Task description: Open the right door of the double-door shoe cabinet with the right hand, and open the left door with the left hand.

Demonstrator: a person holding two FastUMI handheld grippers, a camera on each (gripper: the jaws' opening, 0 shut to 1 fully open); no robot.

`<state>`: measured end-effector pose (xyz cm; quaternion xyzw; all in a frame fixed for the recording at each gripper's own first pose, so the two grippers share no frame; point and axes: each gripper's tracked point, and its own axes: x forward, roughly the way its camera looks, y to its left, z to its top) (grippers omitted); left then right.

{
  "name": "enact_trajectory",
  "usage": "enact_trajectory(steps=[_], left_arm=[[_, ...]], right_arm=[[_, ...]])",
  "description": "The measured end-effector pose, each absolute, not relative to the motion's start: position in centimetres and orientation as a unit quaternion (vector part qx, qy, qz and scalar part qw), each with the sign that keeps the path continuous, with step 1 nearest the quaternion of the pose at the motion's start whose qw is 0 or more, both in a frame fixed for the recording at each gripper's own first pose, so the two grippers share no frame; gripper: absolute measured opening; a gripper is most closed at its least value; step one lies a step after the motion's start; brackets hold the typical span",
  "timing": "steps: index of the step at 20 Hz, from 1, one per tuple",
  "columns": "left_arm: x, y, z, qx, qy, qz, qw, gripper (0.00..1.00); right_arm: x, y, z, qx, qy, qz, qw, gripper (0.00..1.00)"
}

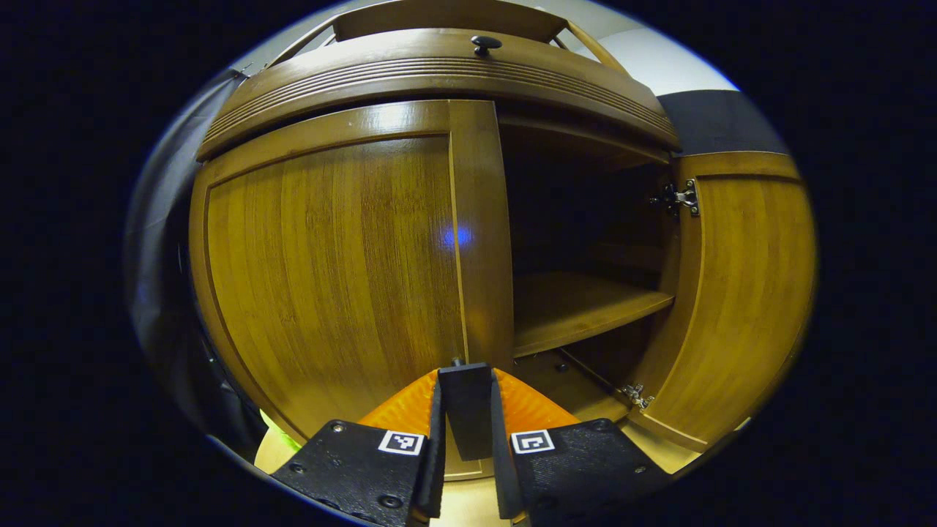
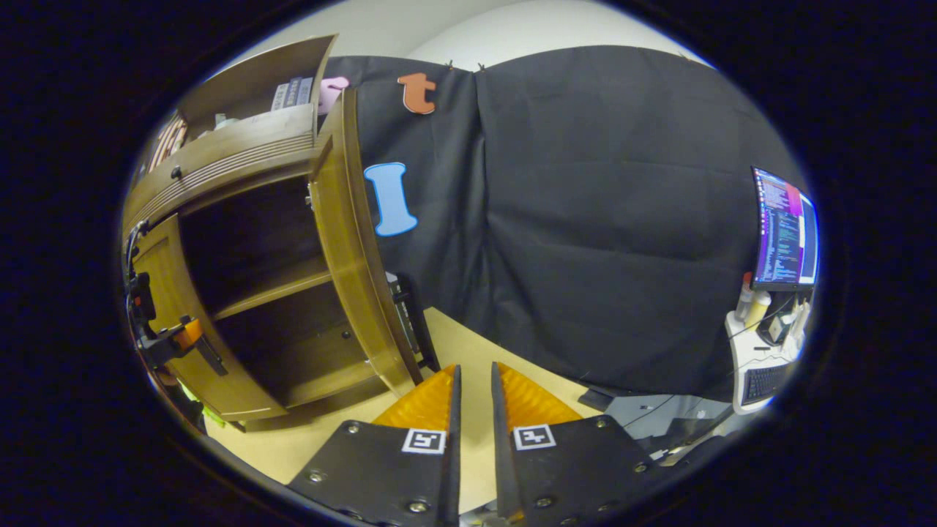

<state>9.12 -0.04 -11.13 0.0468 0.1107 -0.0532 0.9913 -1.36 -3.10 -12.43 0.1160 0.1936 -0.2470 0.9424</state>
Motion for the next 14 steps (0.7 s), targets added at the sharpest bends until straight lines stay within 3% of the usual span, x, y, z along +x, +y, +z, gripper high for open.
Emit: enact_trajectory(steps=[14], left_arm=[[2.6,1.2,-10.4,0.024,0.112,-0.047,0.992,0.3]], right_arm=[[-1.4,-3.5,-12.9,0.127,0.201,-0.221,0.946,0.2]])
